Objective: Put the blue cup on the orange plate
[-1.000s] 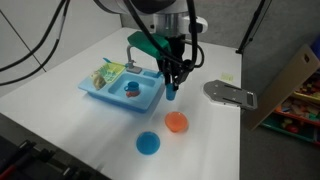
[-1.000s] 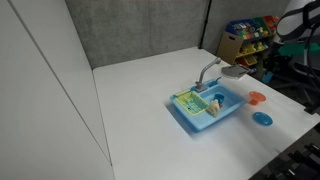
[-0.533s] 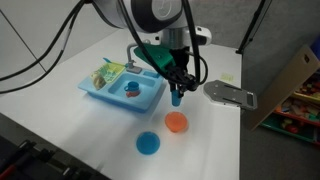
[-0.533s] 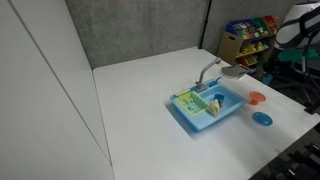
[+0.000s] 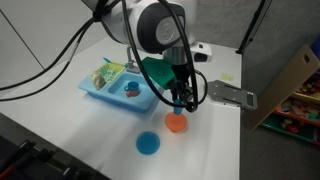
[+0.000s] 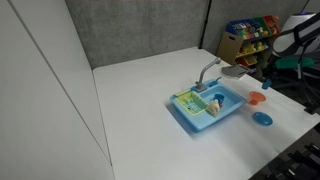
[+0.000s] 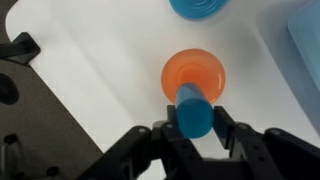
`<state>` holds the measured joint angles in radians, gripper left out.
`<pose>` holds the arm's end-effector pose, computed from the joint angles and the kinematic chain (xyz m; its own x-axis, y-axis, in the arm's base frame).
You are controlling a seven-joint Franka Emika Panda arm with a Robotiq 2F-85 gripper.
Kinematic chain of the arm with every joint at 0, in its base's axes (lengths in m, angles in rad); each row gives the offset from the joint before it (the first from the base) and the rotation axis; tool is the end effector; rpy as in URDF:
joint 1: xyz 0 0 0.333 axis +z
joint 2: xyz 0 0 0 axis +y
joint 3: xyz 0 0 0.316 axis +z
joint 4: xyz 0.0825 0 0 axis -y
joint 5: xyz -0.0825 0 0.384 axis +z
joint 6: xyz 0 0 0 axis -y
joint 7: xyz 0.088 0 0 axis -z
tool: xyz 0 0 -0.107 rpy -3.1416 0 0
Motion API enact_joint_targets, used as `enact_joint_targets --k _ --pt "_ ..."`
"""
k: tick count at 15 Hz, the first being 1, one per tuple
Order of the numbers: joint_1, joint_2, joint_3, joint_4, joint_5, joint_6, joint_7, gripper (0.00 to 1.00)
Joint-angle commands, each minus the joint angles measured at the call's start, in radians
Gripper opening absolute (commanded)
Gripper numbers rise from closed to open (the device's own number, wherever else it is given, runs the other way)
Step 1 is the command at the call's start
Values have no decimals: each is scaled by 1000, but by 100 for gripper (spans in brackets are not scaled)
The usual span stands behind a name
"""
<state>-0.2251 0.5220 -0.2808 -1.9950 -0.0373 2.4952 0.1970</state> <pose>0.5345 -0.2913 0.2052 0.8044 -0.5936 0.0224 -0.5891 -0.7923 0.1589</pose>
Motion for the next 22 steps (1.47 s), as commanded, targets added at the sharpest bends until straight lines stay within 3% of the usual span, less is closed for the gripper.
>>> enact_joint_targets --k 1,22 --pt "-26 26 15 8 30 28 -23 16" --pt "-18 166 26 113 33 35 -12 16"
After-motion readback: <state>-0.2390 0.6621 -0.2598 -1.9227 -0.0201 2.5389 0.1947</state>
